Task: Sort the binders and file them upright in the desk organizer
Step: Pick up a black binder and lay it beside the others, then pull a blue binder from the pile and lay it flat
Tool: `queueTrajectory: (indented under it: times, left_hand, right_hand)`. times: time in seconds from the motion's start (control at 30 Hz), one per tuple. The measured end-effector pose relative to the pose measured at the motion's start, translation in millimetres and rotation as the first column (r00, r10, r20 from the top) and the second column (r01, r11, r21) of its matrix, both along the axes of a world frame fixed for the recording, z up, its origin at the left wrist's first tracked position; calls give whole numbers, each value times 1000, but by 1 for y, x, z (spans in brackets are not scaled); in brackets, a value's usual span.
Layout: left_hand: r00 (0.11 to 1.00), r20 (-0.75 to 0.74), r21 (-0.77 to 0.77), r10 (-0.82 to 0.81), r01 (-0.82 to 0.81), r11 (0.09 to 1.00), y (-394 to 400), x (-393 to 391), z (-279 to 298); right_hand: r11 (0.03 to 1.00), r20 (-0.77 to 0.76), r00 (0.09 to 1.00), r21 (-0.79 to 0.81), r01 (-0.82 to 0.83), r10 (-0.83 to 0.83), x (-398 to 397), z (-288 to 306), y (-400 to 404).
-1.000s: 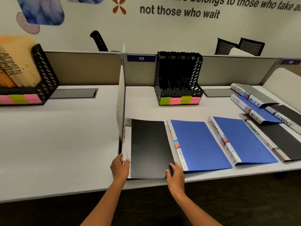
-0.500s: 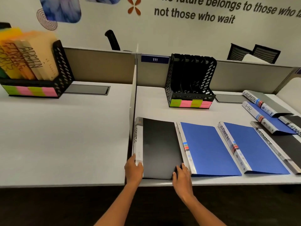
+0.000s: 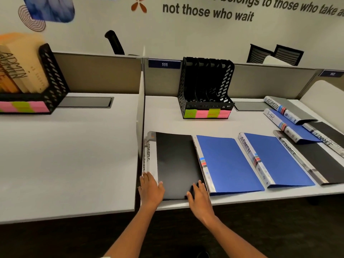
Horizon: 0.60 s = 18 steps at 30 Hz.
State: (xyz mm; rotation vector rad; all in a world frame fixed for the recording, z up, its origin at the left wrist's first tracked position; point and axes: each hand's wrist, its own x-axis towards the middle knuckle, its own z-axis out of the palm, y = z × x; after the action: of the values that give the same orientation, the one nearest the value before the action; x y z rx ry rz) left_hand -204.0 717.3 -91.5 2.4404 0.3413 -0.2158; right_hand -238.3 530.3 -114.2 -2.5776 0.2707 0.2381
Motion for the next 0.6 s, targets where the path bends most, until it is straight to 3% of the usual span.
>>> queueTrajectory:
  times: [0.2,0.33,0.6]
  left_hand:
    - [983,180,69,-22,10,998,-18,-4,7]
    - [962,248,67,-112,98,993,-45,2,16]
    - [923,270,127,-273,247,961,-136,19,24]
  right_hand:
    - [992,206,977,101,-75,53,-4,18,-9]
    - [995,361,927,-14,-100,98,9,39,-27]
    - [968,223,972,-250,-19,76,23,46,-136]
